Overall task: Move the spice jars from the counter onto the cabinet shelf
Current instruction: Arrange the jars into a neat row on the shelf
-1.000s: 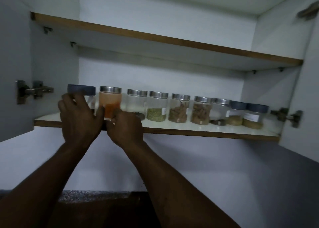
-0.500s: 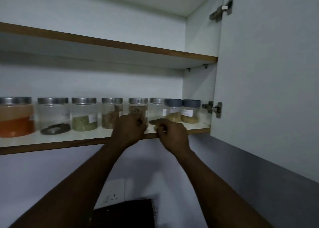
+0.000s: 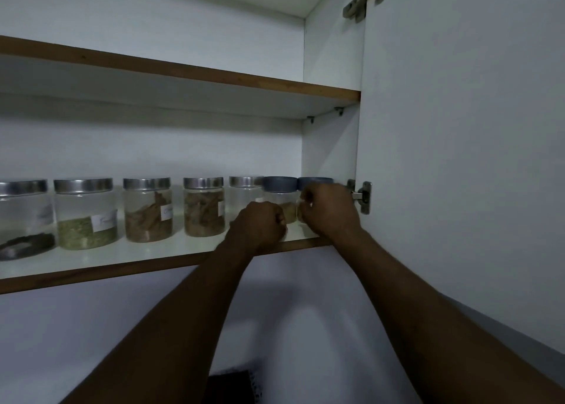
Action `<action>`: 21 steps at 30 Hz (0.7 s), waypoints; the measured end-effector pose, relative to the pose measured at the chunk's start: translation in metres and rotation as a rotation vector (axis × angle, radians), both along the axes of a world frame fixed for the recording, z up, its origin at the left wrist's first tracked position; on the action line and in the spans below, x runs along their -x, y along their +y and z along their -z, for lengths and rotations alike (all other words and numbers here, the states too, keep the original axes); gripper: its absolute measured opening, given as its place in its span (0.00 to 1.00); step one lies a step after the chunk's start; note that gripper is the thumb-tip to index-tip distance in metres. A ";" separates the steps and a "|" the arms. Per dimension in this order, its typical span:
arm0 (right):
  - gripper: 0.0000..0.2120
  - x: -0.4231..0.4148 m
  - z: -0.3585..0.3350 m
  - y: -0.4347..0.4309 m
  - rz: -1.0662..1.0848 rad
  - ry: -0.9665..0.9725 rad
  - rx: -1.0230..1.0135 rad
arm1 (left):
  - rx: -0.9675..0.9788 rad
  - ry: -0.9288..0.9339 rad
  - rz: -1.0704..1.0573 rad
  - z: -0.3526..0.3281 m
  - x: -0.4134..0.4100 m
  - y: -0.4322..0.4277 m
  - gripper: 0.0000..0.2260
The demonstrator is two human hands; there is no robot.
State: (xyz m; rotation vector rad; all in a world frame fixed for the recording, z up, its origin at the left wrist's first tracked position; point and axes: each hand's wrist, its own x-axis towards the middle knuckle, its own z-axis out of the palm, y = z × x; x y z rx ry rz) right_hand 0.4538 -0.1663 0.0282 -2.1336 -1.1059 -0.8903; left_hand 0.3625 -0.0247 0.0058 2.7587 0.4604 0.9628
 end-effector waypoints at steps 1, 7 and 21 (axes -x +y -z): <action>0.08 -0.005 -0.007 0.001 0.025 -0.056 -0.028 | -0.040 0.010 -0.006 0.001 -0.004 0.001 0.07; 0.22 -0.022 -0.018 0.028 0.137 -0.061 0.088 | -0.190 -0.042 -0.013 0.005 -0.020 -0.014 0.12; 0.33 -0.055 0.021 0.043 0.052 0.046 -0.140 | 0.029 -0.127 -0.234 0.003 -0.050 -0.019 0.46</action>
